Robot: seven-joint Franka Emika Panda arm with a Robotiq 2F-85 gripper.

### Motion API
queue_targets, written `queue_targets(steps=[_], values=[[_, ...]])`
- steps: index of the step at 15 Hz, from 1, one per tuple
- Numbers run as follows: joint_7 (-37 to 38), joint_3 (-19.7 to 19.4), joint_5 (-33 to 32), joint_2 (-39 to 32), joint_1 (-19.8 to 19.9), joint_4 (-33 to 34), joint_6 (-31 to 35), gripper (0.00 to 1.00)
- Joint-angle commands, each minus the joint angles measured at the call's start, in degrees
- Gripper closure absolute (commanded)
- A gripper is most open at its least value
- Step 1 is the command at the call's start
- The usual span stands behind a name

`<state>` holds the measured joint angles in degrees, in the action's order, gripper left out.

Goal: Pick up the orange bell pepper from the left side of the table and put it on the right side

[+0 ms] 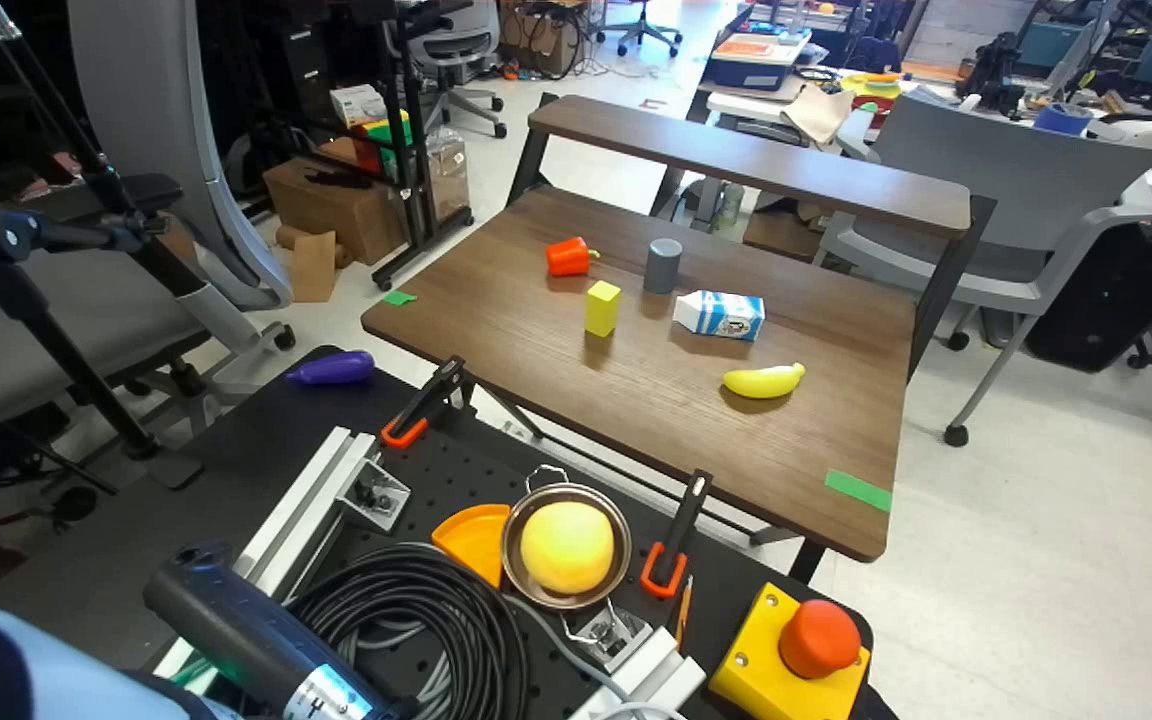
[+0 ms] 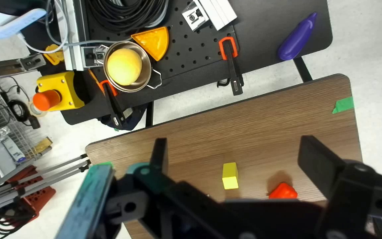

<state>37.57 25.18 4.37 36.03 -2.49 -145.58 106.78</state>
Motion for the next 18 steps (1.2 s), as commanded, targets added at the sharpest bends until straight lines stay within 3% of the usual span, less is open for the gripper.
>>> queue_targets(steps=[1,6,10,14,18], values=[[0.96,-1.61,-1.06,-0.52,-1.85,0.05,0.00,0.00],[-0.01,-2.73,-3.61,-1.18,-0.59,0.15,3.26,0.00],[-2.35,-7.74,-3.84,-3.55,0.87,1.68,10.36,0.00],[-13.35,-14.76,-0.46,-10.59,0.28,6.37,18.61,0.00],[-29.28,-21.00,5.46,-22.14,-1.63,17.42,15.74,0.00]])
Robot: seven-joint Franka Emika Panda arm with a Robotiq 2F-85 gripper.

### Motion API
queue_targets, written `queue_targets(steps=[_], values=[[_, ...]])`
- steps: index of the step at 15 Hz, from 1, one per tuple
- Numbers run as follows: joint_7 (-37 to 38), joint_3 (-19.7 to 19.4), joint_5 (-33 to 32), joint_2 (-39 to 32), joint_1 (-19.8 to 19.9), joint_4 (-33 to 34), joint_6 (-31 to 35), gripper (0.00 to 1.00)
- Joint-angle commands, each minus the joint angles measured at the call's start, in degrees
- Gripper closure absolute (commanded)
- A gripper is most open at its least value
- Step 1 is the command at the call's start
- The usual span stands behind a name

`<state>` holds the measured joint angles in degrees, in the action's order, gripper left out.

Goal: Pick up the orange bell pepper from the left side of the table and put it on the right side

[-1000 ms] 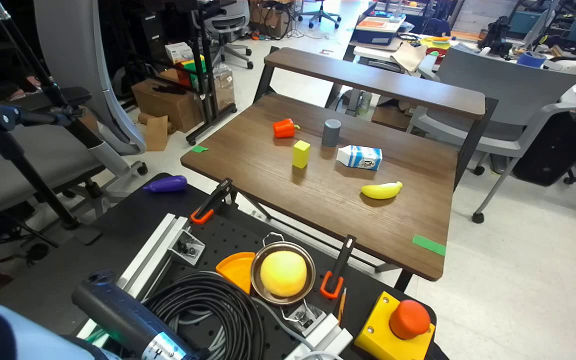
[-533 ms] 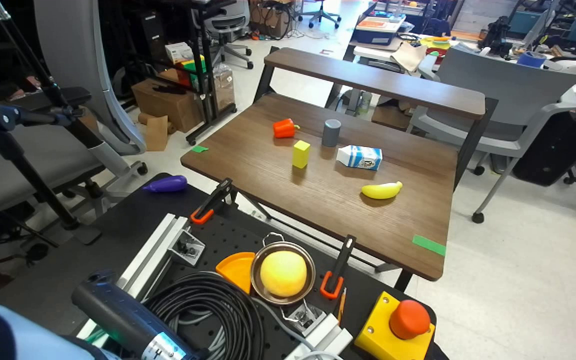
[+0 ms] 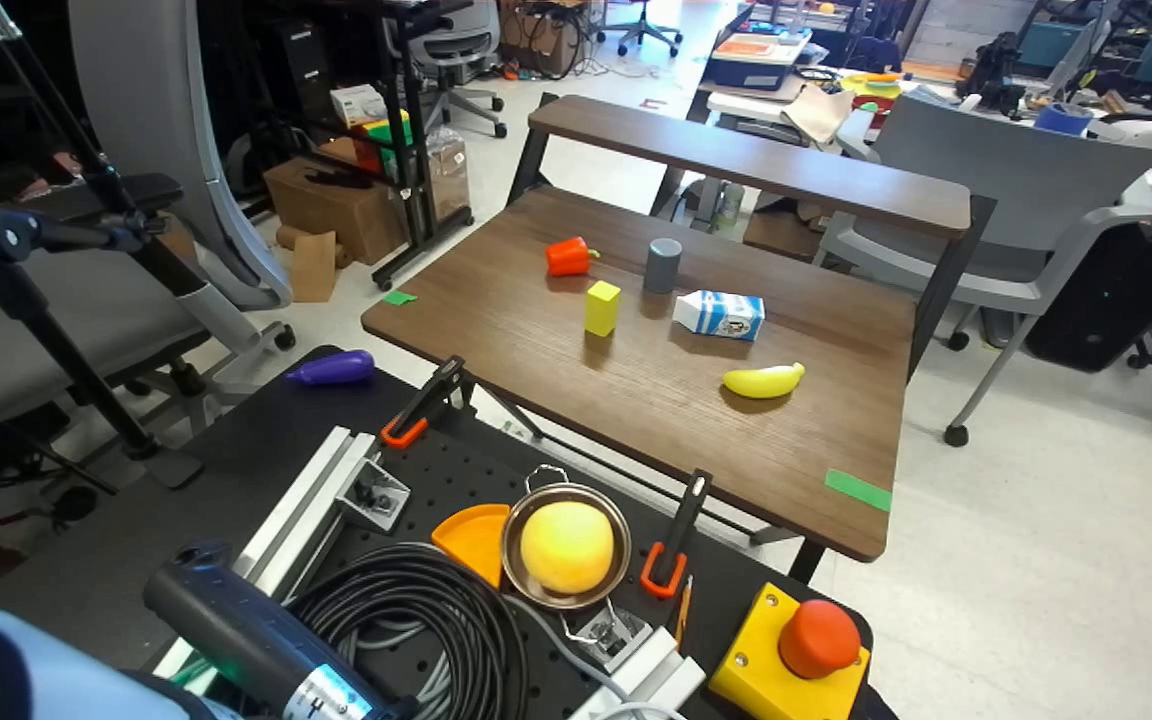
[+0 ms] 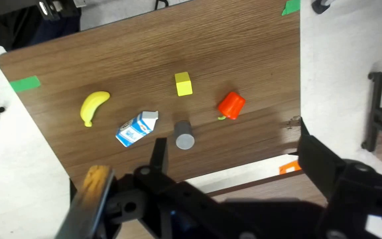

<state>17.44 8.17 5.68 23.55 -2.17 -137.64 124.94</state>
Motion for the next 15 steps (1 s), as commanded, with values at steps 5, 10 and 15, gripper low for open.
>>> queue_targets(steps=[5,10,15], values=[[-19.45,-5.96,11.88,-27.23,-1.52,25.78,-12.13,0.00],[-10.63,-4.47,11.11,-45.70,-1.50,40.55,-22.18,0.00],[1.98,-5.56,10.78,-56.87,-3.30,47.18,-21.02,0.00]])
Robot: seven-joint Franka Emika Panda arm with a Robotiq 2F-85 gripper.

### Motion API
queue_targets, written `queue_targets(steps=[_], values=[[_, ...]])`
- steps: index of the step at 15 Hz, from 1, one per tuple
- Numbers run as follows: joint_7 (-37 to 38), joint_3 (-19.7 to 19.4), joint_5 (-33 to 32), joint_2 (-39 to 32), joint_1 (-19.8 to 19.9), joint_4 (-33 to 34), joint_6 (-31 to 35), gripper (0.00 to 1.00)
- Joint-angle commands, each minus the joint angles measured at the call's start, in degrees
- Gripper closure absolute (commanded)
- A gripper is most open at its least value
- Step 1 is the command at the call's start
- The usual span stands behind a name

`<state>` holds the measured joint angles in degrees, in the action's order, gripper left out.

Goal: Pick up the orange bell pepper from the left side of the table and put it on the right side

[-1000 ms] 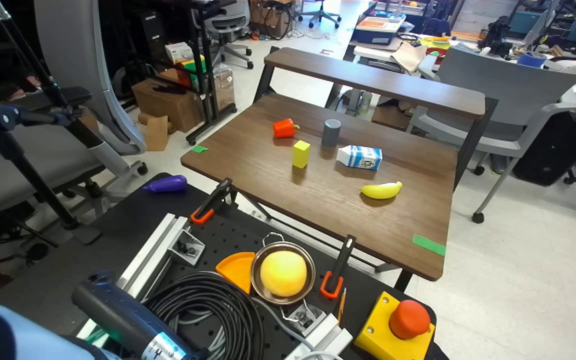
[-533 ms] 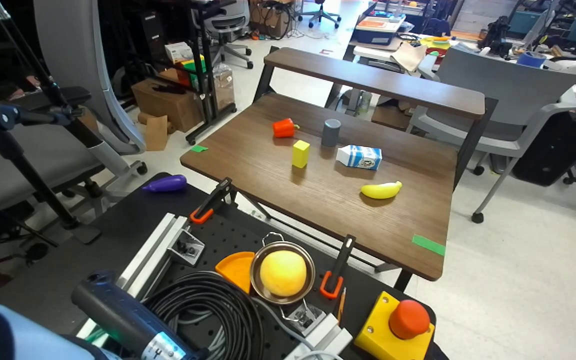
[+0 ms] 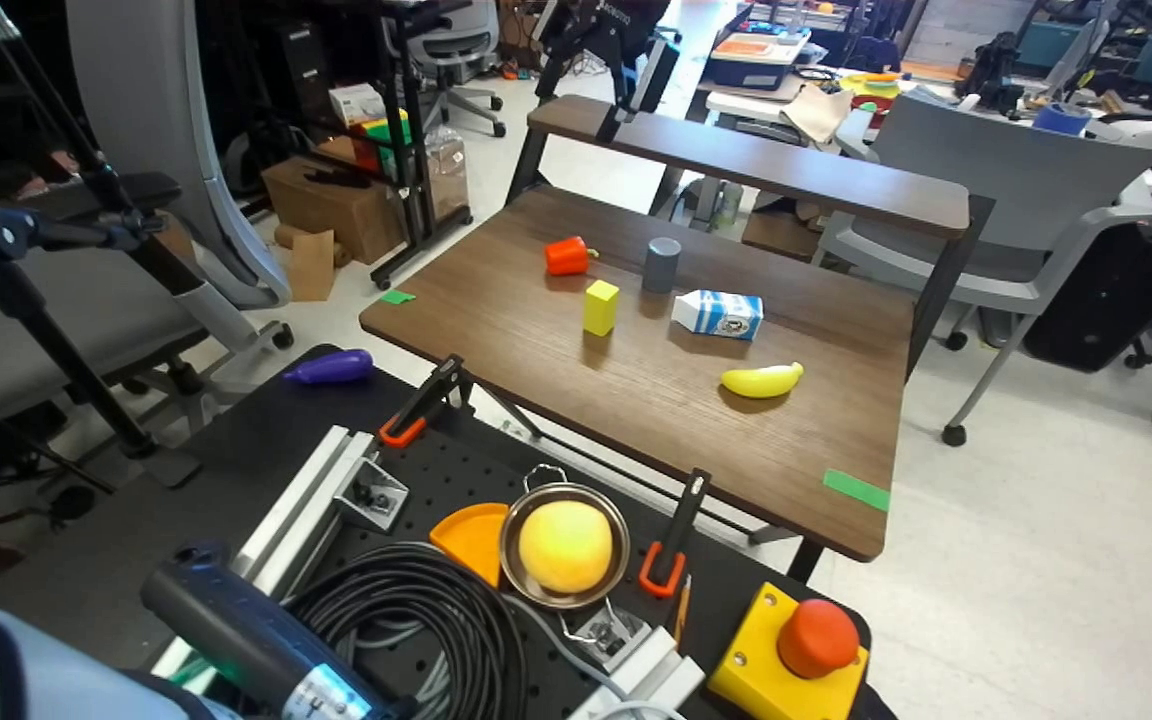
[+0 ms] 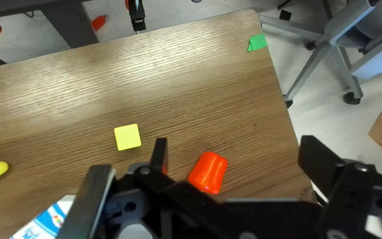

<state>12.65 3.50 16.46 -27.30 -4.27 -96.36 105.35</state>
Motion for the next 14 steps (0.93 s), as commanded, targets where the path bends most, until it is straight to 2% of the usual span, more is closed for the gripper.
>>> queue_targets(steps=[1,7,14], values=[[8.71,-1.11,0.02,-7.67,-1.43,6.78,-1.17,0.00],[19.48,-2.00,0.75,-16.26,-2.86,14.26,5.85,0.00],[31.20,-2.66,-0.97,-25.47,-6.14,23.65,7.38,0.00]])
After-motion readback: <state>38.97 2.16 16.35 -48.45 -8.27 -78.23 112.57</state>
